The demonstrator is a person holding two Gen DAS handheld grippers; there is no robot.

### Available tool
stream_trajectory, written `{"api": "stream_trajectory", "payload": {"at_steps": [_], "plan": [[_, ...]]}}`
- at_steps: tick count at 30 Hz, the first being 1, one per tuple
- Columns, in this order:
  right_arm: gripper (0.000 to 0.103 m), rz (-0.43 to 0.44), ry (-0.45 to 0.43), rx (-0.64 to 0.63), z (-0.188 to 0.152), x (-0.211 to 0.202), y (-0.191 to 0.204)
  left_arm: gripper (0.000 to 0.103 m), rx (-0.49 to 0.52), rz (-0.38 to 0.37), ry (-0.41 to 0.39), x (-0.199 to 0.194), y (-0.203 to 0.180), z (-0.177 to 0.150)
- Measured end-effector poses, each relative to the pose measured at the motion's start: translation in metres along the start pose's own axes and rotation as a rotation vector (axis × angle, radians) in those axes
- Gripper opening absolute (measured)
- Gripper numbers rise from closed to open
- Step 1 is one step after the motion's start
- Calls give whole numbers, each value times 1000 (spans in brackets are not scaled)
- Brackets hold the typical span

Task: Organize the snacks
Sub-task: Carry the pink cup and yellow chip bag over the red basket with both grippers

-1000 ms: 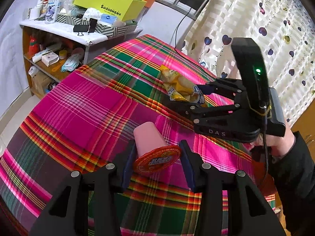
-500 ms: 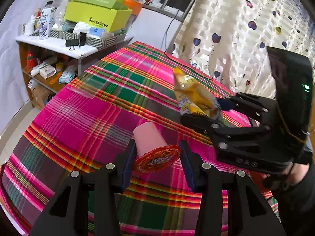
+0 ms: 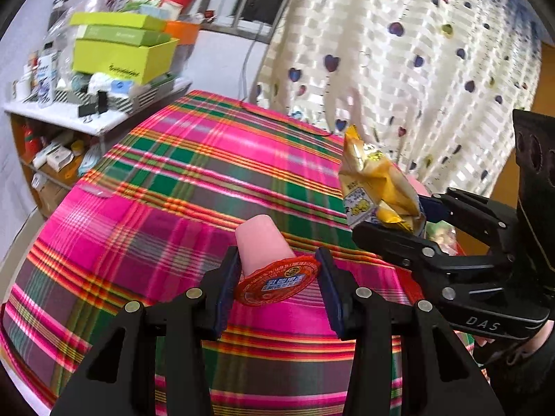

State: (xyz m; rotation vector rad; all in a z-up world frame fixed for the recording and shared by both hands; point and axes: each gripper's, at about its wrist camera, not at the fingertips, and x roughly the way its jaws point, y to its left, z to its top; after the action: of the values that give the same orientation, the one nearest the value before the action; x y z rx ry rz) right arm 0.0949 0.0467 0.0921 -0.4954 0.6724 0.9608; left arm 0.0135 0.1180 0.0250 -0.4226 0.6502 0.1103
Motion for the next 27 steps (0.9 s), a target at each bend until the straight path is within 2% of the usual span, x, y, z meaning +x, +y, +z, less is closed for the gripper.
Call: {"api": "stream_trajectory", "payload": {"at_steps": [16,27], "plan": [[47,-159,-44,187,-68,-88,-58,45,168,-144,41,10,-99,-7],[47,-273,-64,316,-119,-137,-106,45,262,-221,82,19,-152,-10]]}}
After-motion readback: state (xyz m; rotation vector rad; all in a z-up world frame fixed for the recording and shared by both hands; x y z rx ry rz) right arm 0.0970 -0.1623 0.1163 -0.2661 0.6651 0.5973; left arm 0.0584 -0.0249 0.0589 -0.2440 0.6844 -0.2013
